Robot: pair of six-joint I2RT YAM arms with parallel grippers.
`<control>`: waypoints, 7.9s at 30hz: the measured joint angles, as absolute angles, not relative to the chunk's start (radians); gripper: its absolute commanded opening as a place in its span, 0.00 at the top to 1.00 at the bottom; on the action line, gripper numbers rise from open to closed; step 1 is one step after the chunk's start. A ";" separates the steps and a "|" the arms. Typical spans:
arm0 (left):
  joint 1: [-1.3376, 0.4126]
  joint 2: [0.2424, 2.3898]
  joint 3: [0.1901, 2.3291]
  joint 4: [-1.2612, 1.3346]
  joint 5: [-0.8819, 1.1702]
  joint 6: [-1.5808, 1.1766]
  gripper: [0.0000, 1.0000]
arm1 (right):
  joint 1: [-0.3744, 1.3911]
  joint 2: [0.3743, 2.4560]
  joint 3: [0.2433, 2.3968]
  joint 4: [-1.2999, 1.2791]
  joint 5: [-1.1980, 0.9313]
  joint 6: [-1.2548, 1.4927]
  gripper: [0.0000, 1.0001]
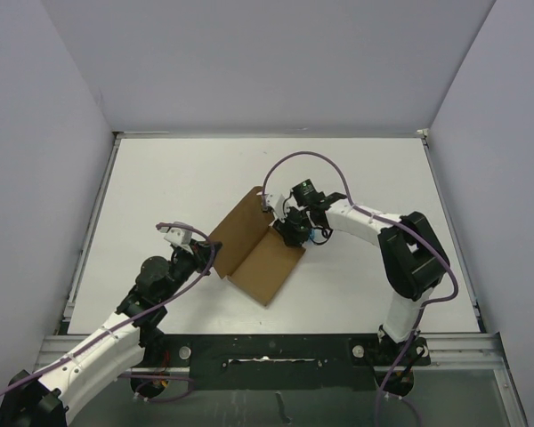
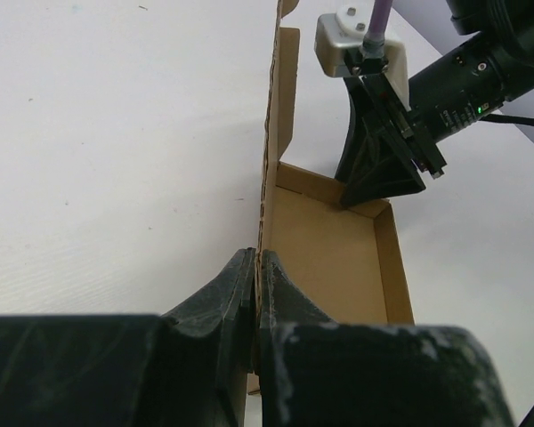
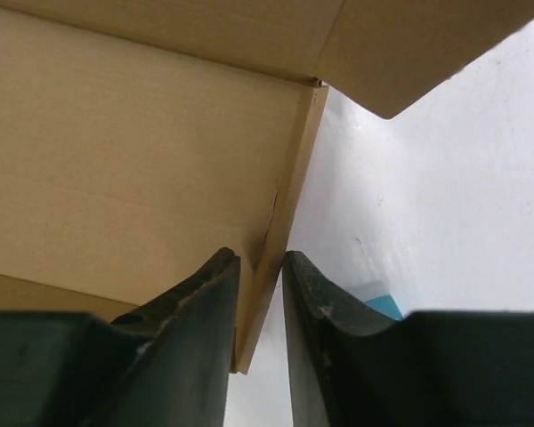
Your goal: Fold the paper box
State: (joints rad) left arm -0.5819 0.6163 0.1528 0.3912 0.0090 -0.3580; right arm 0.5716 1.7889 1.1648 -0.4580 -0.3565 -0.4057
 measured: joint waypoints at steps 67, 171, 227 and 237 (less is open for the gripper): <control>-0.456 1.144 0.448 0.685 0.802 -0.066 1.00 | 0.080 1.344 0.927 -0.421 -1.122 -0.620 0.58; -0.807 1.081 0.722 -0.021 -0.190 -0.354 1.00 | 0.110 1.353 0.980 -0.396 -0.933 -0.422 1.00; -0.837 1.098 0.584 0.273 -0.820 -0.253 1.00 | 0.646 1.555 0.973 0.131 -0.011 0.024 1.00; -0.702 1.259 0.566 0.453 -0.682 -0.255 1.00 | 0.648 1.616 0.973 0.269 0.083 -0.053 1.00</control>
State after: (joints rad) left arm -0.7025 1.2591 0.5663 0.4530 -0.6823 -0.2546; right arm 0.6479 1.6161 0.9726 0.2687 0.0826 -0.0528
